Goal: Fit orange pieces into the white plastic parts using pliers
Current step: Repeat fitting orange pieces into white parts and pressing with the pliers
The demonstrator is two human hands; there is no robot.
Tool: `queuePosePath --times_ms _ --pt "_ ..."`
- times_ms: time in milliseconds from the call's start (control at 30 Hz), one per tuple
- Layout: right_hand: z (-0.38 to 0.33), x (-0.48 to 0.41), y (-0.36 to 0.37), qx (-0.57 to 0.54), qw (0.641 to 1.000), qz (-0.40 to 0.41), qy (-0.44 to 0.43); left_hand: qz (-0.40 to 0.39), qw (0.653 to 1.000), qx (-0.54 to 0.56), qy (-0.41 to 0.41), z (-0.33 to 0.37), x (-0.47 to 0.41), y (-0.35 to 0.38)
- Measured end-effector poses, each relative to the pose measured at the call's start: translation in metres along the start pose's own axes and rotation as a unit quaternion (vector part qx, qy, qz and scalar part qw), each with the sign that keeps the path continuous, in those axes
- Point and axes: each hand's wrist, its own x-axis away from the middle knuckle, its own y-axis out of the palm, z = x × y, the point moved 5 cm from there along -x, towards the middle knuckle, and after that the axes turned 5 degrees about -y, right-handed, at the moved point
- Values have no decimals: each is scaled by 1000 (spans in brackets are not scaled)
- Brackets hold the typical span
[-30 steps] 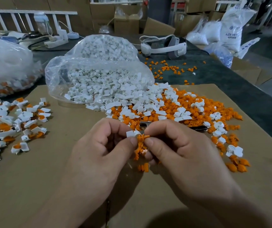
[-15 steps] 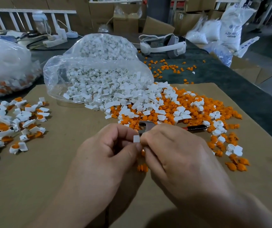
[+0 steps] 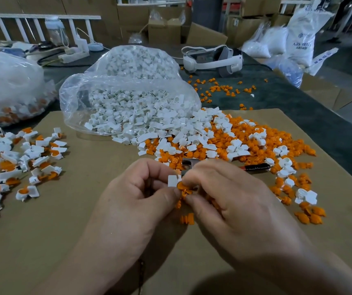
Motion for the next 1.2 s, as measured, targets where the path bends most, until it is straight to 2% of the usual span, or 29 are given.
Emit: queuePosePath --times_ms 67,167,233,300,633,933,1200 --pt "12 0 -3 49 999 -5 25 25 1000 -1 2 2 -1 -4" --pt "35 4 1 129 980 -115 102 31 999 6 -10 1 -4 -10" --pt "47 10 7 153 963 -184 124 29 999 6 -16 0 -5 -13" --pt "52 13 10 164 957 -205 124 30 999 7 -22 0 -6 -14" --pt "61 -1 13 192 957 -171 135 36 999 5 -33 -3 -9 -14" --pt "73 10 4 131 963 -202 121 37 998 12 -40 -7 -11 -16" --pt "62 1 -5 154 976 -117 101 38 998 22 -40 -5 -11 -18"
